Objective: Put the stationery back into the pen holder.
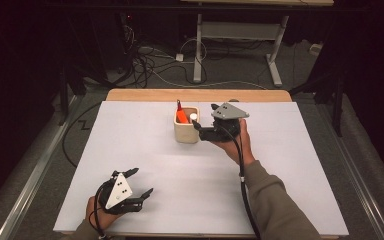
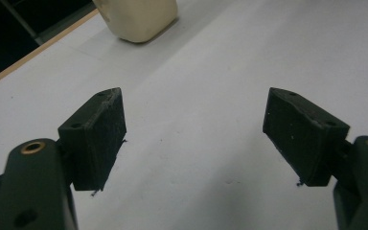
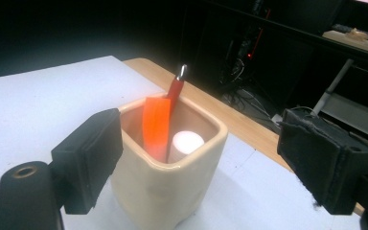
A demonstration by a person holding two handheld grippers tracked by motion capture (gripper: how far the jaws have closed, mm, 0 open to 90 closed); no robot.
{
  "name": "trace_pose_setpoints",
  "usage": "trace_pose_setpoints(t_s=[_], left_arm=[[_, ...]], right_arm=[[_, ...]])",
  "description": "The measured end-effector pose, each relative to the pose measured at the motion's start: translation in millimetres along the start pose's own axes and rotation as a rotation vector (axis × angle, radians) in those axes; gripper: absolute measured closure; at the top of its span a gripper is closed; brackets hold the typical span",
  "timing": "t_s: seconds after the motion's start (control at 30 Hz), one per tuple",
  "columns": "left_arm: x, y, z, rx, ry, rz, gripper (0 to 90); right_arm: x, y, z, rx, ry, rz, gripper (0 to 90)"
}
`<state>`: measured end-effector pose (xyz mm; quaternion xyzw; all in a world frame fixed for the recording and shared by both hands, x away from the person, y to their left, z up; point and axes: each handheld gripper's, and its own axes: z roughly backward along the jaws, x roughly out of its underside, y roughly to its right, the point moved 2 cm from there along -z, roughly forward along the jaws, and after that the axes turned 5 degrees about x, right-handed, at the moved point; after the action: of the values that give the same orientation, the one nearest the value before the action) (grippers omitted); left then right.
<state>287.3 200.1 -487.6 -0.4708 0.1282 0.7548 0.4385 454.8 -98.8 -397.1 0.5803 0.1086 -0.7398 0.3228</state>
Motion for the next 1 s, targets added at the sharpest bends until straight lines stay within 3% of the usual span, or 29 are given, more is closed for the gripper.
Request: trace_pose_setpoints(t_s=[0.33, 1.0], left_arm=[[-0.6, 0.7, 0.3, -0.002, -0.004, -0.008, 22.1], [-0.9, 2.0, -0.5, 0.003, -0.007, -0.012, 22.0]], right_arm=[[-4.0, -1.1, 17.1, 0.003, 0.01, 0.032, 17.2], [8.3, -2.1, 46.9, -0.032, -0.012, 0.037, 18.1]])
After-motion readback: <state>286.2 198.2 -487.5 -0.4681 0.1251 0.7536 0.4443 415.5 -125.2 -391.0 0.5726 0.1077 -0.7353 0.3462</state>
